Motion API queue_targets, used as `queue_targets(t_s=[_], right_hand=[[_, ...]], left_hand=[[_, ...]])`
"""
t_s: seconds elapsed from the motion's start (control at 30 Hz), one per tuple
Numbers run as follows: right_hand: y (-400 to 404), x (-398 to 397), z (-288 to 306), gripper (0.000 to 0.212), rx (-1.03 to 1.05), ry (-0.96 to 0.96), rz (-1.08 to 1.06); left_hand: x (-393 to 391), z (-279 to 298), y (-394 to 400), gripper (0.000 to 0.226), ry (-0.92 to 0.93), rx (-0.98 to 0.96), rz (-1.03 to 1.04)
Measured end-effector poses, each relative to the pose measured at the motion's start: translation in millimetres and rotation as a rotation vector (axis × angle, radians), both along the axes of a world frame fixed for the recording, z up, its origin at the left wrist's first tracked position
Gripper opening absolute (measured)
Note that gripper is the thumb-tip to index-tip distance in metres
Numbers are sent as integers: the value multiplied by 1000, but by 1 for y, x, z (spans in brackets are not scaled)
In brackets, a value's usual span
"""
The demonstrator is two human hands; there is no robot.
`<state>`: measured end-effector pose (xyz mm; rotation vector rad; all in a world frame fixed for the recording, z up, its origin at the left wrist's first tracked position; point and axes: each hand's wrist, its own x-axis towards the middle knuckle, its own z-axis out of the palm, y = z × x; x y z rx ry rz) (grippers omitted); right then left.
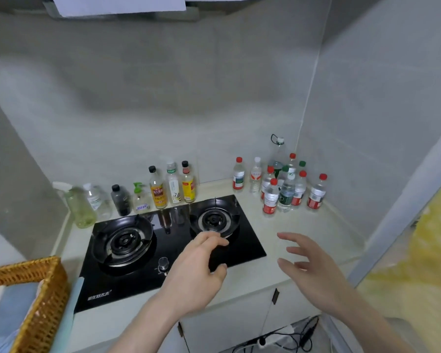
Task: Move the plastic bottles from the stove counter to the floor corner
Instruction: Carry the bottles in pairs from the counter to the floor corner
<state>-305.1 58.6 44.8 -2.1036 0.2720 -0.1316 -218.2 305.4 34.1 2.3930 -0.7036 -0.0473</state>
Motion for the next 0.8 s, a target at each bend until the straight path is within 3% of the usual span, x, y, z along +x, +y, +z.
queue_targets(t_s=[0.33, 0.8], right_hand=[[-100, 83, 6, 42, -19, 66, -88], [-264, 240, -26, 41, -115, 122, 95]], left_hand=[[102, -2, -105, 45, 12, 12, -88], [201, -38, -262, 45, 122, 28, 114]])
